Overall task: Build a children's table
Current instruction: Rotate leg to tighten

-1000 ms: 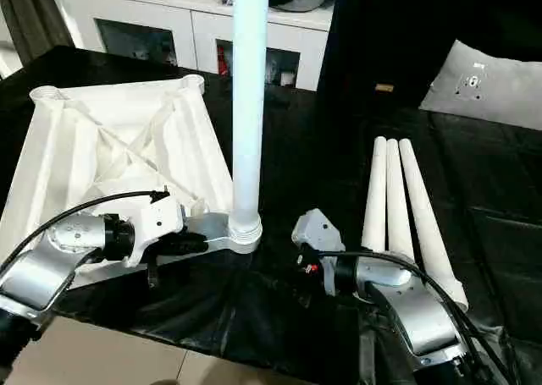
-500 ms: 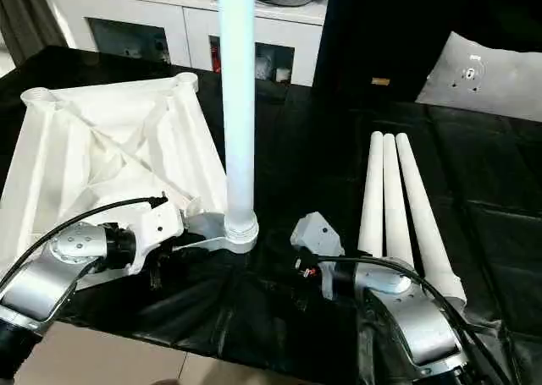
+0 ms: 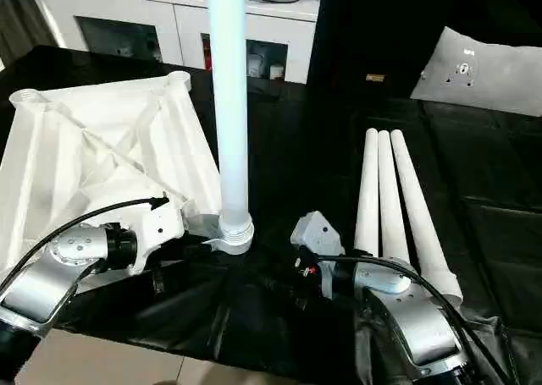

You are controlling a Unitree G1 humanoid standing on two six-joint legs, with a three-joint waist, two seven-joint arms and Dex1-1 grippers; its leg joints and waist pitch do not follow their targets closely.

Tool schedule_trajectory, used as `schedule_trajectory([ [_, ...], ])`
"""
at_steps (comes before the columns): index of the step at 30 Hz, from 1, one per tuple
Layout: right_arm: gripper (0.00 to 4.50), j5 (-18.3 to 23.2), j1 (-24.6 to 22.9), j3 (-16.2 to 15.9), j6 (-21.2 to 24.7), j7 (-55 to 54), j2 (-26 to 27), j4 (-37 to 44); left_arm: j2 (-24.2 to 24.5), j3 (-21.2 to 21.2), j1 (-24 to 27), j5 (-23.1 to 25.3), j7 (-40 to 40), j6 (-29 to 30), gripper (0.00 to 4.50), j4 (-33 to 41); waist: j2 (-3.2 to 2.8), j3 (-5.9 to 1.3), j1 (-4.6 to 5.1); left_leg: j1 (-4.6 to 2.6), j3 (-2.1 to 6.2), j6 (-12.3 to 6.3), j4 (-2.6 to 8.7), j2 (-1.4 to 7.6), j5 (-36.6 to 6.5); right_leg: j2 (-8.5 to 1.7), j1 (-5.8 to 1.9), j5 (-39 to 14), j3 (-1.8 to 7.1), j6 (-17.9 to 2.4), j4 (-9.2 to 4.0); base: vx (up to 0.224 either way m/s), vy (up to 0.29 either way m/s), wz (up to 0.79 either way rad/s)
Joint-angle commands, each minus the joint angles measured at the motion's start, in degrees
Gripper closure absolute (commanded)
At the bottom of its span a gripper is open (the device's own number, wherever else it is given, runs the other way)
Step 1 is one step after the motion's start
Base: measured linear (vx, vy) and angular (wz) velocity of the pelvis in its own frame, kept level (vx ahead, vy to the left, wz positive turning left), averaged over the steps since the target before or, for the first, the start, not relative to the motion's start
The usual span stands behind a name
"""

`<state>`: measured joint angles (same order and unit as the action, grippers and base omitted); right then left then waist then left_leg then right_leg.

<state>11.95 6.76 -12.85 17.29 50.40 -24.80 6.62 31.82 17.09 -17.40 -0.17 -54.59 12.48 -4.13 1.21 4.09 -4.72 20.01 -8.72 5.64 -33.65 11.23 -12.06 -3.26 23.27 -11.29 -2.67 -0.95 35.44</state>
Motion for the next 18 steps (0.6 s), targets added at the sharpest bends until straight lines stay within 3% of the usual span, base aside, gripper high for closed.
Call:
schedule_trajectory([
  [1,0.00,-0.11,0.27,0.15,-0.50,-0.28,-0.03,0.53,1.23,0.68,1.03,1.83,0.38,-0.14,4.44,-0.40,-0.50,-2.84,0.03,0.35,-0.06,-1.82,4.26,1.55,-9.00,-3.87,-2.98,-10.47,2.78,-10.04,-4.44,0.000,0.000,0.00],
  [7,0.00,-0.12,0.97,0.09,-0.87,-0.43,0.10,0.24,3.11,2.94,-0.21,4.48,-1.61,-5.74,4.44,-2.90,-0.51,-2.83,0.16,0.30,-0.04,-1.87,4.33,1.60,-8.97,-3.90,-3.00,-10.23,2.76,-9.99,-4.46,0.000,0.000,0.00],
  [10,0.00,-0.04,1.15,0.11,-1.00,-0.30,0.10,0.06,3.19,3.51,-0.10,3.33,-4.11,-7.90,4.44,-3.26,-0.68,-3.01,0.03,0.18,-0.05,-1.58,4.31,1.61,-9.16,-3.97,-2.99,-10.43,2.78,-9.97,-4.45,0.000,0.000,0.00],
  [13,0.00,0.34,1.98,-0.12,-1.69,0.88,0.05,-0.85,2.84,4.18,0.65,-0.93,-9.72,-8.64,4.44,-1.32,-0.92,-3.27,-0.19,0.05,-0.07,-1.27,4.25,1.67,-8.46,-4.00,-2.99,-7.98,2.78,-10.95,-4.05,0.000,0.000,0.00],
  [18,0.00,0.55,3.84,-1.46,-4.08,3.97,0.16,-3.10,3.53,6.48,-0.37,-0.72,-12.86,-10.93,4.44,-2.39,-1.18,-3.43,-0.60,-0.13,-0.22,-1.44,4.14,1.75,-8.27,-3.96,-3.05,-4.53,2.70,-12.48,-3.66,0.000,0.000,0.00],
])
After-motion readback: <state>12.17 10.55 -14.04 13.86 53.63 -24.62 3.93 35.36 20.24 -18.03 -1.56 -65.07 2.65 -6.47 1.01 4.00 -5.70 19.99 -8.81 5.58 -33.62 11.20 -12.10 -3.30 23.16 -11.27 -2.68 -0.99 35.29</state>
